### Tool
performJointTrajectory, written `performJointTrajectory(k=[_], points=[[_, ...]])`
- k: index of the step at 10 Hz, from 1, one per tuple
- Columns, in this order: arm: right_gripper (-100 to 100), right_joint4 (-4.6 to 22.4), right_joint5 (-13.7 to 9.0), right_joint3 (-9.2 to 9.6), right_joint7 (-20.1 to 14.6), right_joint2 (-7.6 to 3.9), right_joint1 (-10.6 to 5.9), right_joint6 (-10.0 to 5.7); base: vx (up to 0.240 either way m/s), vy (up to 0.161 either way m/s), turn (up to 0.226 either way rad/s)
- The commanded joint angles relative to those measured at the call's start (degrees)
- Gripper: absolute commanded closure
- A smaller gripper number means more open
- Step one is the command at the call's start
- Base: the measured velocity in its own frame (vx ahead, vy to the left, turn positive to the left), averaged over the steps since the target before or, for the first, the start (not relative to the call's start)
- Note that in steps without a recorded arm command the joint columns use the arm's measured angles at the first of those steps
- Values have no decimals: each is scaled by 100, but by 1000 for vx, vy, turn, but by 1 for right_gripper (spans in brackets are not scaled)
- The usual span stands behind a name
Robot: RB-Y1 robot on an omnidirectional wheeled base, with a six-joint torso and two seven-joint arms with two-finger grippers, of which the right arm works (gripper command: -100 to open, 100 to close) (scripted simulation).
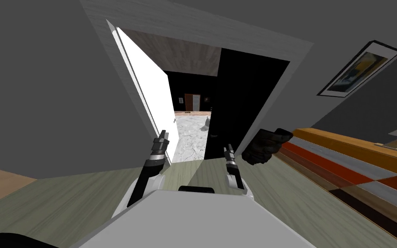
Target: Push the door open
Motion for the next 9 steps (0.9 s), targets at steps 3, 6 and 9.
performJointTrajectory(k=[3, 6, 9], points=[[-100, 636, -34, -15, 15, -35, -266, -122, 44, -60, 142], [-100, 1056, -49, -23, 15, -55, -368, -175, 34, -46, 76], [-100, 1502, -78, -39, 14, -93, -570, -277, 29, -47, 108]])
